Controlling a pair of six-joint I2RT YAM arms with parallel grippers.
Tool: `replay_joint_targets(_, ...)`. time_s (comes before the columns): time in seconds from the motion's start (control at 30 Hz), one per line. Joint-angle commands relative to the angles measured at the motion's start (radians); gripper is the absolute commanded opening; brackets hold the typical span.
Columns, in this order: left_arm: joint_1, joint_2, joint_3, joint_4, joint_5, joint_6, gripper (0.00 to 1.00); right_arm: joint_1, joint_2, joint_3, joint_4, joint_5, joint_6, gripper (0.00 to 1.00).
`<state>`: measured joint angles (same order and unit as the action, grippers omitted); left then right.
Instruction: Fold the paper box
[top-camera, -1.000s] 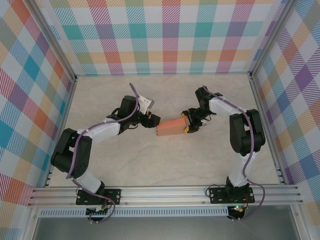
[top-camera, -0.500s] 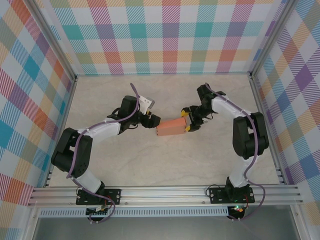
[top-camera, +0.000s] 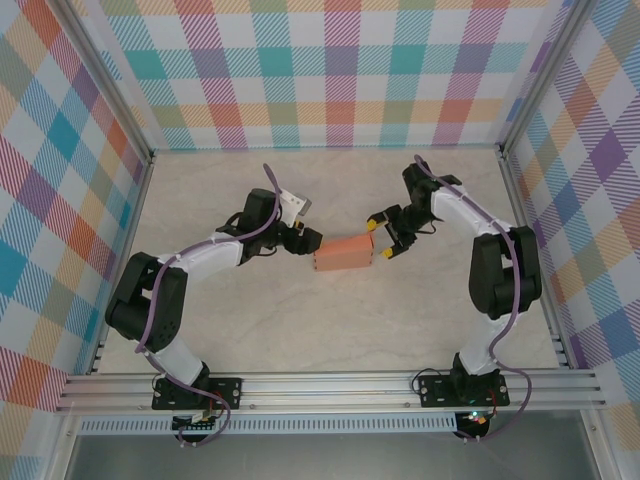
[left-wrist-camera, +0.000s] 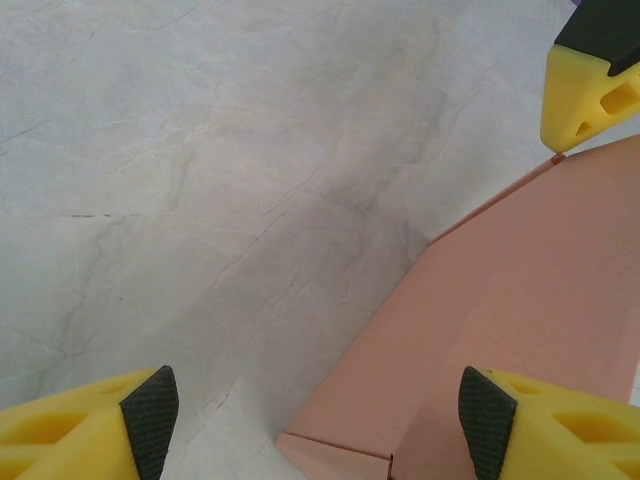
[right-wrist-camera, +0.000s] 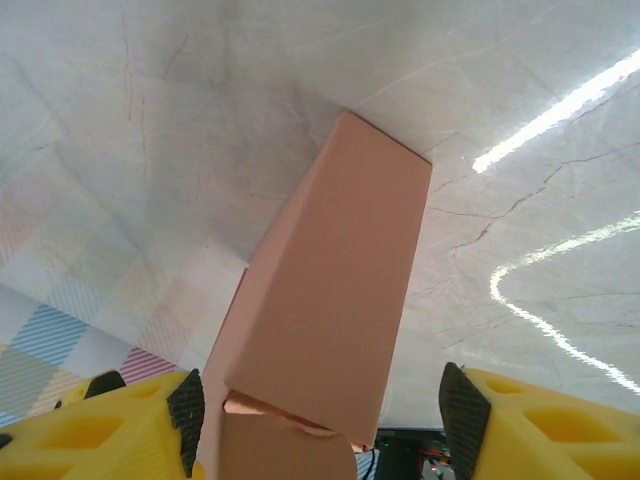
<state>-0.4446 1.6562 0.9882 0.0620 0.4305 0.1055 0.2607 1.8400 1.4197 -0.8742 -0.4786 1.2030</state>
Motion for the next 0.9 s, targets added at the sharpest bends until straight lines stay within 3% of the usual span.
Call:
replay_joint_targets(0.0,-0.008,0.043,0.004,-0.114,-0.046,0.059,0.76,-0.001,0.020,0.050,-0.070,0.011,-0.079,0.60)
replay_joint_targets(0.27,-0.008,0.057,0.029,-0.127,-0.039,0.060,0.76,-0.003,0.040,0.133,-0.142,0.035,-0.132,0.63)
replay_joint_targets(0.57,-0.008,0.065,0.034,-0.132,-0.040,0.060,0.76,-0.001,0.036,0.139,-0.140,-0.024,-0.119,0.64)
replay_joint_targets(0.87,-0.008,0.071,0.033,-0.128,-0.039,0.055,0.76,0.006,0.037,0.134,-0.110,-0.061,-0.079,0.59)
